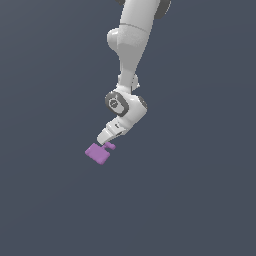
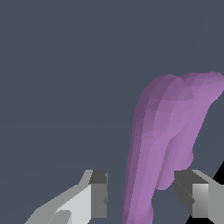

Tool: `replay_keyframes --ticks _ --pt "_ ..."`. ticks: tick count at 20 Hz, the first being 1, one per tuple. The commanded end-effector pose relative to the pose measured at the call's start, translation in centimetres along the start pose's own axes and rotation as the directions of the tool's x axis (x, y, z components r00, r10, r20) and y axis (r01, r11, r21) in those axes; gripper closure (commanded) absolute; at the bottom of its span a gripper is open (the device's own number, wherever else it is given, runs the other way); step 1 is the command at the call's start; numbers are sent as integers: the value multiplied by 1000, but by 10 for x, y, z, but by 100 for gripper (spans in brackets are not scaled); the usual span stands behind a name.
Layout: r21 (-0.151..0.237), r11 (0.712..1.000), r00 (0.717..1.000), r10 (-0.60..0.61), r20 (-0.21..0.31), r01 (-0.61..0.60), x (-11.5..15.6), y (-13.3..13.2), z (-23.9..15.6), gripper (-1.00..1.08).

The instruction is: Pick up the object and move it to a goal position.

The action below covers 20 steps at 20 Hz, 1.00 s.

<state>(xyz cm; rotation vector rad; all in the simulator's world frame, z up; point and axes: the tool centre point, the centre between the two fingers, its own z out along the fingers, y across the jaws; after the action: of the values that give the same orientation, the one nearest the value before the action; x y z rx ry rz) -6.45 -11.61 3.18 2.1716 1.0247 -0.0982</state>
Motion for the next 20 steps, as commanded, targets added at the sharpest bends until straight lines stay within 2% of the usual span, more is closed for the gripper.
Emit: replay_keyframes --ticks 1,4,5,20 --pt "1 1000 1000 -1 2 1 0 -1 7 -20" --pt "0 1000 1000 0 2 0 1 0 8 -20" --pt "0 1000 1000 0 2 0 1 0 8 108" --pt "1 1000 1000 -5 -4 5 -5 0 -3 108"
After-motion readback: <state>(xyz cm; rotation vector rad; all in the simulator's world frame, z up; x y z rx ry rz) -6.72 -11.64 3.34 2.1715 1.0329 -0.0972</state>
